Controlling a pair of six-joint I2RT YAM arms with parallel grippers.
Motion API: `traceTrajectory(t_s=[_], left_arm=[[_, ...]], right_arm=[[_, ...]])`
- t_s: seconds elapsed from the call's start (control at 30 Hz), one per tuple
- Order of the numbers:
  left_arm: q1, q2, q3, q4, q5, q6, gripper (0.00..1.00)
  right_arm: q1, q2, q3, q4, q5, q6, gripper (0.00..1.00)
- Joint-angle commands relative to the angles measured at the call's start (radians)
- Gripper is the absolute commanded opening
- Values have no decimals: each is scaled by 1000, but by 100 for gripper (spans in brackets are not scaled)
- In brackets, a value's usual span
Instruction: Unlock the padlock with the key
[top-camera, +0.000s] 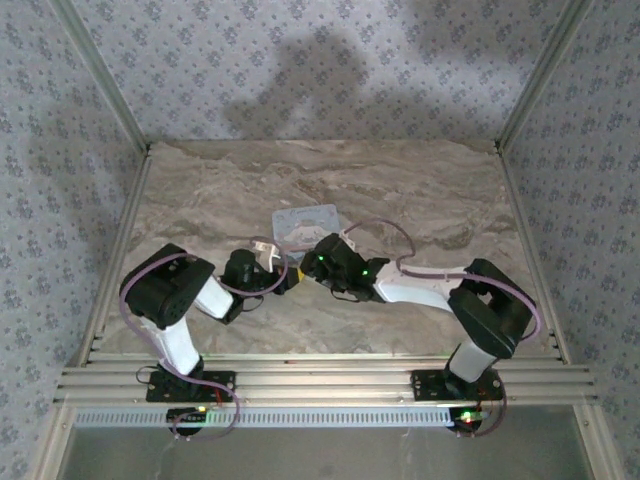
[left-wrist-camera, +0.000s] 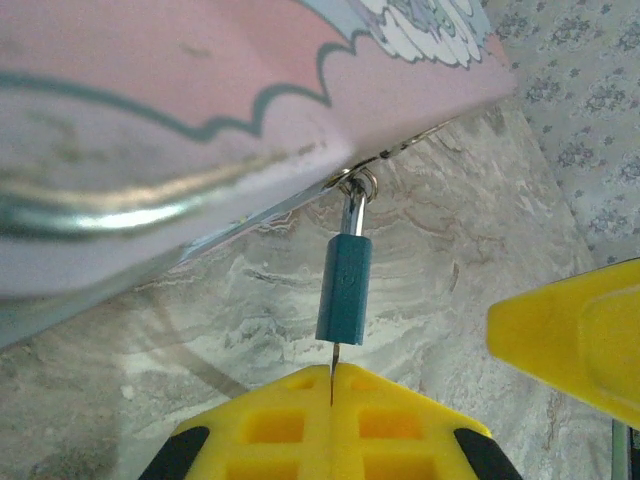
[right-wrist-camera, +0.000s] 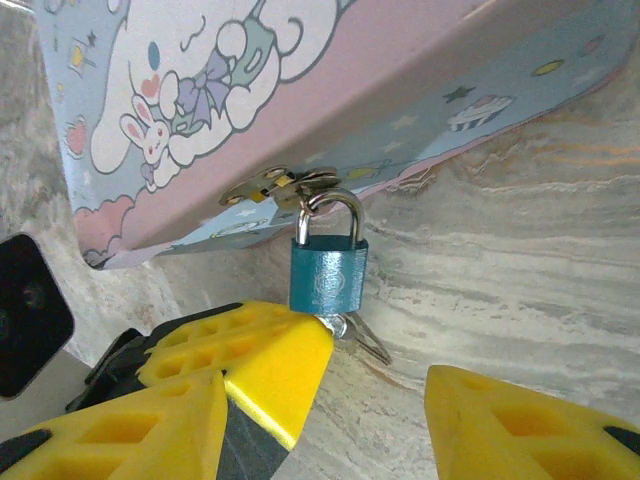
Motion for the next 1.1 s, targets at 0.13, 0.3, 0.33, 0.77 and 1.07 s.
traceTrajectory(t_s=[0.13, 0.3, 0.33, 0.77, 1.07], left_arm=[[1, 6, -3, 63, -3, -26, 0], [-3, 15, -5, 84, 8, -49, 0], [-3, 15, -4, 84, 8, -50, 0], [-3, 15, 3, 85, 21, -60, 0], [1, 12, 6, 77, 31, -55, 0]], right_arm=[[-1, 26, -35, 78, 59, 47, 55], [-7, 87, -36, 174, 43, 74, 55], [-9, 97, -36, 195, 41, 79, 55], [-36, 202, -35, 328, 18, 144, 53], [-53, 254, -4, 353, -33, 124, 50]])
